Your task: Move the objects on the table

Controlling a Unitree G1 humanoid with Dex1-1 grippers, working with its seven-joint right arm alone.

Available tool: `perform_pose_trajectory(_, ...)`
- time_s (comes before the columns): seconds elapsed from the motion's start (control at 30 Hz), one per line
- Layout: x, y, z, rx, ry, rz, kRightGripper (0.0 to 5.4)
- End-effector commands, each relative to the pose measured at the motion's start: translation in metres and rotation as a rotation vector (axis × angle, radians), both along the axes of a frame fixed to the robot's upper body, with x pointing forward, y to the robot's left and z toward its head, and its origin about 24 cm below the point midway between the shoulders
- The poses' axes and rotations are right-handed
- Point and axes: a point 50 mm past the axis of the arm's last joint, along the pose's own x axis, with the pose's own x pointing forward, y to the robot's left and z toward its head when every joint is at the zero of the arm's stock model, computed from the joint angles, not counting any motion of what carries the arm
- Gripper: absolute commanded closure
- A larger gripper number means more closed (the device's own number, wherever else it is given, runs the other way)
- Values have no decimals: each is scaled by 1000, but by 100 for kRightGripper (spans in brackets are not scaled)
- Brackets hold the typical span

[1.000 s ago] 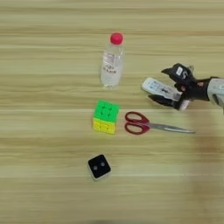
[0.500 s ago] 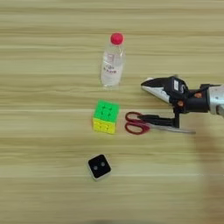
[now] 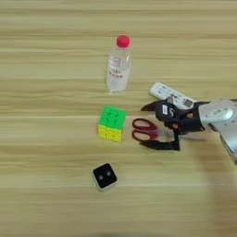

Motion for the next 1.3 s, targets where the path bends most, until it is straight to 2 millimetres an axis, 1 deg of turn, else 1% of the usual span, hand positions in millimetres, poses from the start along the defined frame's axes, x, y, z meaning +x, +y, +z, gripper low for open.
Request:
perform_pose_trajectory(0.03,9,-1,8,-58,-69,-12,4)
perform_pose_trajectory(0.13,9,-2,3,-70,-49,-8,4)
perform_pose_trajectory(0.17,8,-2,1,-69,-35,-3,23)
perform_pose_trajectory(0.2,6,-1,-1,-51,1,1,27)
perform_pose_trajectory(0.3,4,-3,-7,-37,66,5,61)
perform_pose_trajectory(0.43,3,-8,-12,-58,88,-1,102)
perform_pose_trajectory(0.63,3,-10,-17,-73,99,-10,159)
perform_pose_trajectory(0.97,1,-17,-24,-109,100,-25,171)
perform_pose_trajectory(1.17,4,-18,-18,-85,72,-35,227)
perform_pose_trajectory(1.3,10,-15,5,9,15,-36,250)
